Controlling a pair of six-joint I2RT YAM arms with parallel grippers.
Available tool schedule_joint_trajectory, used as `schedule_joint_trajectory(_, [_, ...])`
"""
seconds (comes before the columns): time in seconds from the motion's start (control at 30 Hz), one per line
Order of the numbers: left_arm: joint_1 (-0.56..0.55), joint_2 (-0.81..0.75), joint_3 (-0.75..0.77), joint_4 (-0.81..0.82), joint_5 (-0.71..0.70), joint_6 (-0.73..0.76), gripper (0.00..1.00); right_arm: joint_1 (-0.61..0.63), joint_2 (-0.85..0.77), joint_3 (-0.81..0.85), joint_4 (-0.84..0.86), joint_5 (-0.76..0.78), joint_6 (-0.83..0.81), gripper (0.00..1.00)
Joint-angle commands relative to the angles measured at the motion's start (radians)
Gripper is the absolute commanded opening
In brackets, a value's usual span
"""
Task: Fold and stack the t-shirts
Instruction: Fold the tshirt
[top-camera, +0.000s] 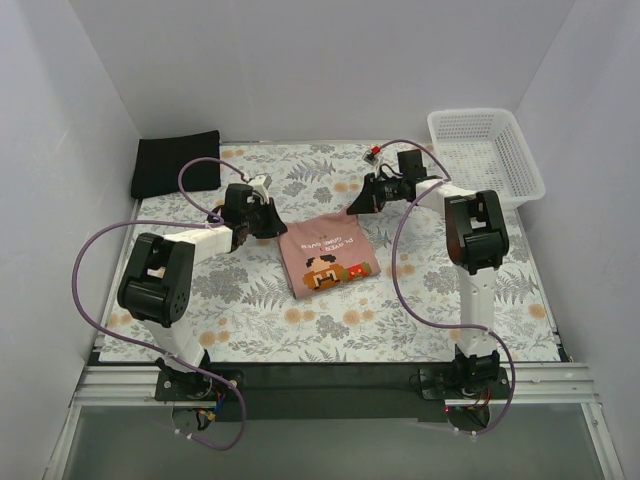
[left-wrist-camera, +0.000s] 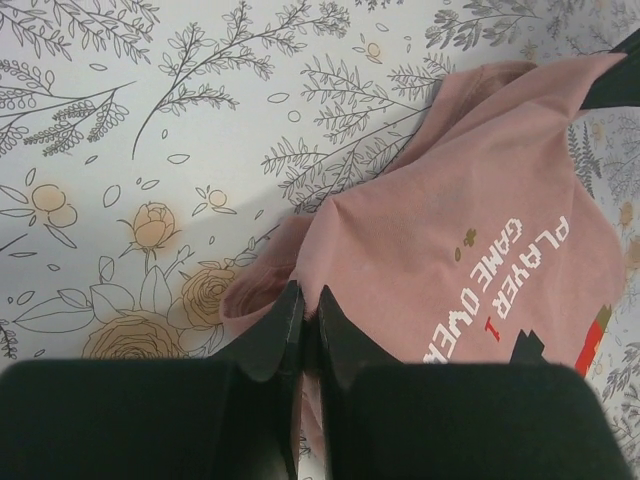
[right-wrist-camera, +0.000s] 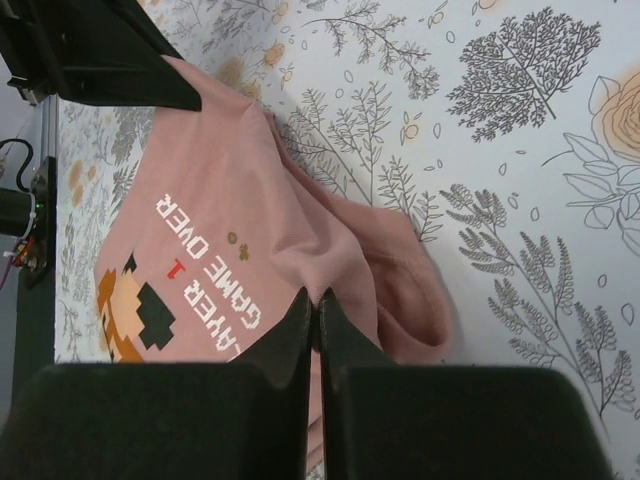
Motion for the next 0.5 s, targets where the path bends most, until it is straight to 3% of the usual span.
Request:
schedule_joint_trajectory(0.0, [0.002, -0.066, 0.026, 0.035, 0.034, 0.033, 0.00, -0.001, -0.127, -0.047, 0.011, 0.028, -0.021, 0.01])
schedule_joint_trajectory(0.23, [0.002, -0.068, 0.023, 0.070, 0.062, 0.037, 0.00, -0.019, -0.163, -0.075, 0.013, 0.071, -0.010, 0.01])
schedule_joint_trajectory(0.43, [0.003, 0.016, 0.031, 0.079, 0.037, 0.005, 0.00, -0.036, -0.103, -0.055, 0.011, 0.108, 0.019, 0.01])
schedule_joint_trajectory(0.47, [0.002, 0.029, 0.035, 0.082, 0.019, -0.001, 0.04, -0.036, -0.077, -0.041, 0.011, 0.113, 0.029, 0.01])
